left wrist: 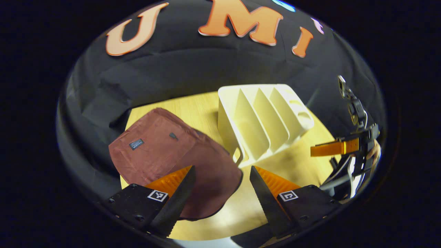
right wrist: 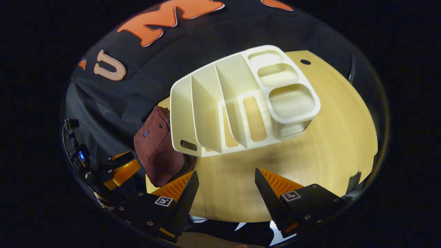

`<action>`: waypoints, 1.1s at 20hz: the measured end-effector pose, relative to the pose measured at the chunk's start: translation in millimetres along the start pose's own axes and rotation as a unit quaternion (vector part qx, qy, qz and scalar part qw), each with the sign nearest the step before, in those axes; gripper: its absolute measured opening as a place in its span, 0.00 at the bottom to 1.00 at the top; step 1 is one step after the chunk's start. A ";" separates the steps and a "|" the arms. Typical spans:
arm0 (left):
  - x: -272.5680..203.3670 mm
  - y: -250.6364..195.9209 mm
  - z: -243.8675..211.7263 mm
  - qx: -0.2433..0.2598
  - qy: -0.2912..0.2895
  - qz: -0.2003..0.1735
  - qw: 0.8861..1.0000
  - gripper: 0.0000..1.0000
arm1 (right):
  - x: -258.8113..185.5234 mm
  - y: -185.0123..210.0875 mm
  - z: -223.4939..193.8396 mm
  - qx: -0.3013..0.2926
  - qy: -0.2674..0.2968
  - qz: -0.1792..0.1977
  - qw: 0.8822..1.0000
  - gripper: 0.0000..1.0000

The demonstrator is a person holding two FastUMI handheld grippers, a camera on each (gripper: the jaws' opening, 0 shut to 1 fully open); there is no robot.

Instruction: Open the schoolbag, grab two books from the bookshelf and put them into the schoolbag.

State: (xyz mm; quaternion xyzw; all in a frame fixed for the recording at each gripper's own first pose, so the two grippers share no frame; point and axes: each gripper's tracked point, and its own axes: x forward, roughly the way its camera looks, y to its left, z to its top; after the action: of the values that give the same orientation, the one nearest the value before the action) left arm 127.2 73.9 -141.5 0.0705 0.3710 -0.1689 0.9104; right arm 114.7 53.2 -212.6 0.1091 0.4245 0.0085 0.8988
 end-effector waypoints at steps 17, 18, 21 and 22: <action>-113.0 -33.2 146.3 -0.051 -0.355 0.069 0.931 0.97 | -199.7 9.1 126.2 -0.146 -0.440 -0.047 0.885 0.96; -116.1 -29.8 148.5 -0.049 -0.363 0.073 0.928 0.95 | -200.4 12.0 127.2 -0.143 -0.440 -0.044 0.886 0.97; -123.9 -31.6 145.9 -0.040 -0.368 0.078 0.926 0.95 | -201.2 10.4 126.8 -0.126 -0.438 -0.035 0.890 0.97; -127.5 -33.1 147.3 -0.035 -0.374 0.080 0.923 0.95 | -200.9 10.3 127.0 -0.122 -0.439 -0.034 0.889 0.97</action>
State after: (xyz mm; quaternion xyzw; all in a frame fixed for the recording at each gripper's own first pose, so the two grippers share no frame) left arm 126.1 38.2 52.8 -0.0007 0.0027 -0.0965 0.9953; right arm 84.2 17.6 20.6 -0.0233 -0.0145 -0.0186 0.9994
